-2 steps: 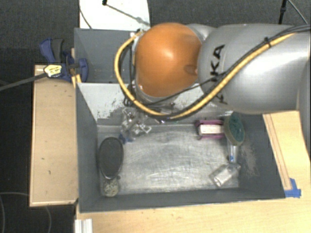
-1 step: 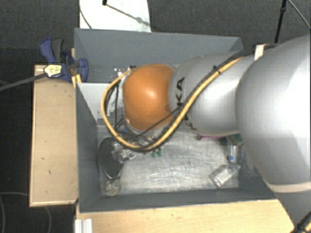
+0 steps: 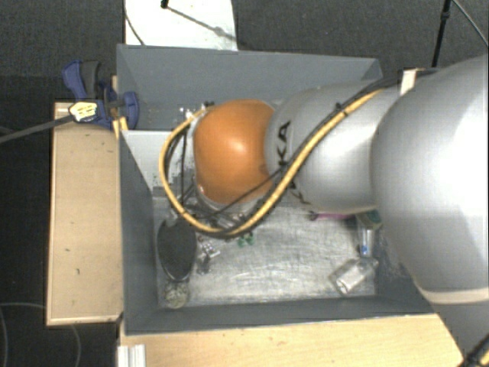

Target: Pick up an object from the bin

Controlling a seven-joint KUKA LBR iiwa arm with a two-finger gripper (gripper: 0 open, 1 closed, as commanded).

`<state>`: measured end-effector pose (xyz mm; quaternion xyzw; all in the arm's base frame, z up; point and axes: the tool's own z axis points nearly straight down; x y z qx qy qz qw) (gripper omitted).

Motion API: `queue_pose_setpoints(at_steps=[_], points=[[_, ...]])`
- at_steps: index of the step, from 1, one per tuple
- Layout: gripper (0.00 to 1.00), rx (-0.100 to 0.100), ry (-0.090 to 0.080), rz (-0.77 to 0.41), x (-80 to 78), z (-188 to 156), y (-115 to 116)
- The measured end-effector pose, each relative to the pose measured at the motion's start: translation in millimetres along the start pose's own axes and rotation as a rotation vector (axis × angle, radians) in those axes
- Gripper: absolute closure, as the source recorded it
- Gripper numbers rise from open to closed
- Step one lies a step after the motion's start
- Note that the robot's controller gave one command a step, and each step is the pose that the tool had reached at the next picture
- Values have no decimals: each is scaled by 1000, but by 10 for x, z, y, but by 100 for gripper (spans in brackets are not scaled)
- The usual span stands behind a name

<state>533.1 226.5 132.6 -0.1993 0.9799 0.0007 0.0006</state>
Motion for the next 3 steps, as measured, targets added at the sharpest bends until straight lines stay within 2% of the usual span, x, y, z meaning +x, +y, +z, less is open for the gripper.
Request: queue_pose_setpoints(at_steps=[1, 2, 3], points=[[0, 0, -1, -294, -122, 541, 13], [100, 1, -3, -289, -131, 514, 6], [100, 2, -9, -342, -241, -687, 117]])
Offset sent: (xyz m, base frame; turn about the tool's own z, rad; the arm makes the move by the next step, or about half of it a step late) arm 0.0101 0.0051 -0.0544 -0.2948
